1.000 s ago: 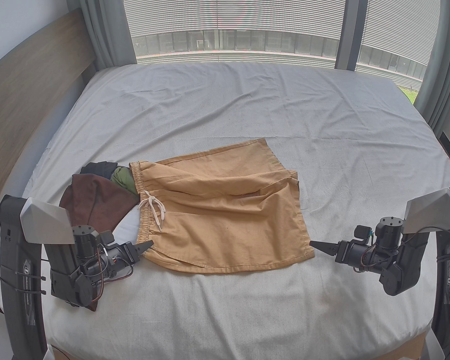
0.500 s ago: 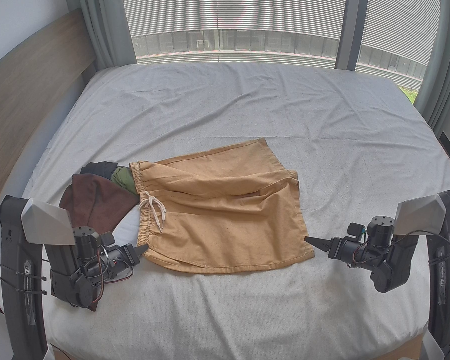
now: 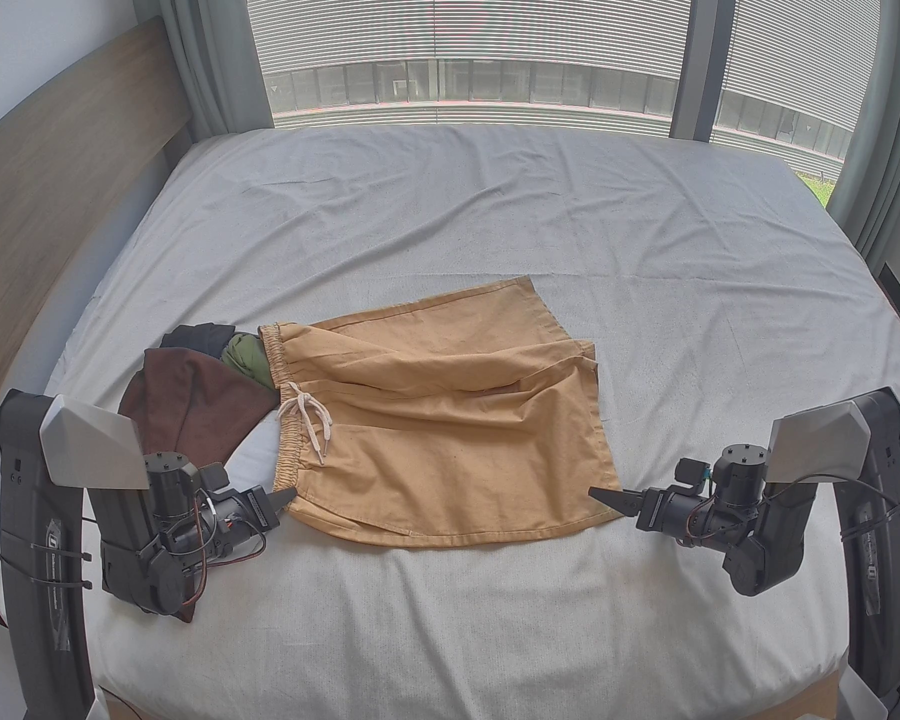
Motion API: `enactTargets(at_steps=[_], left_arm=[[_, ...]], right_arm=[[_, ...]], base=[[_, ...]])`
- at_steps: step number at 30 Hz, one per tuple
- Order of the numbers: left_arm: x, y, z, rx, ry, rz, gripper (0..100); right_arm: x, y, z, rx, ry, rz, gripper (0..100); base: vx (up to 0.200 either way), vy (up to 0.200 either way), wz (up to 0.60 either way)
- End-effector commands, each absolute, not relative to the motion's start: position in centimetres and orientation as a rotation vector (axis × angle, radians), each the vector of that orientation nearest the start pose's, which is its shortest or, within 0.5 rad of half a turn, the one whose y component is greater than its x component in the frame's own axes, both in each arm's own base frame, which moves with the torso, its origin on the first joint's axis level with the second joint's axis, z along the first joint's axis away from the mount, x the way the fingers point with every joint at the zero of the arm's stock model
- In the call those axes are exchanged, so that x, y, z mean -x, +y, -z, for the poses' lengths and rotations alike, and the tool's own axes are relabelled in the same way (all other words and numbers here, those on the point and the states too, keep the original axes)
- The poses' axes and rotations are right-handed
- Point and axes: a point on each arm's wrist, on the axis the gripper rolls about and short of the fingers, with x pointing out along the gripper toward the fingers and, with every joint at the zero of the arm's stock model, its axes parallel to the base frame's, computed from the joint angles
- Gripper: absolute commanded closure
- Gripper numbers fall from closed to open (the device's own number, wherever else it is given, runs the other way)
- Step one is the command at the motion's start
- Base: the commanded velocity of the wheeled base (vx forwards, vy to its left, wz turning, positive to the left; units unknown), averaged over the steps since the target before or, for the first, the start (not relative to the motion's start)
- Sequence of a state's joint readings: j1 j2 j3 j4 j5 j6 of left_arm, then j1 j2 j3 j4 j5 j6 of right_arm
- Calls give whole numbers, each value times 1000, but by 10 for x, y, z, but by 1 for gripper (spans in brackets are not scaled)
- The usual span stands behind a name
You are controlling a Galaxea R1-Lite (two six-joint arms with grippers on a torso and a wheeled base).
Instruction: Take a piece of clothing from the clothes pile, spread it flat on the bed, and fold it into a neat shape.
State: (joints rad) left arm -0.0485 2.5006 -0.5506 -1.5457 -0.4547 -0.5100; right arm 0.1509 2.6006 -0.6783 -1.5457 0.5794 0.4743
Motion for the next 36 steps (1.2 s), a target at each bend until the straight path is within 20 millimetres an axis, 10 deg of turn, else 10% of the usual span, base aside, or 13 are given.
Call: enactTargets(at_steps=[1,12,13,36], left_arm=[[-337,-26,50,575,518,385,100],[-337,-26,50,573,517,384,100],[-337,-26,50,573,517,384,100],[-319,-27,25,581,516,404,100]], right_arm=[[-350,68,77,-534,570,-620,0],[-342,70,80,-540,606,-623,0],[-342,70,80,-540,606,-622,100],[-322,51,41,-530,571,-582,100]], base=[[0,0,0],[0,0,0],[0,0,0],[0,0,0]])
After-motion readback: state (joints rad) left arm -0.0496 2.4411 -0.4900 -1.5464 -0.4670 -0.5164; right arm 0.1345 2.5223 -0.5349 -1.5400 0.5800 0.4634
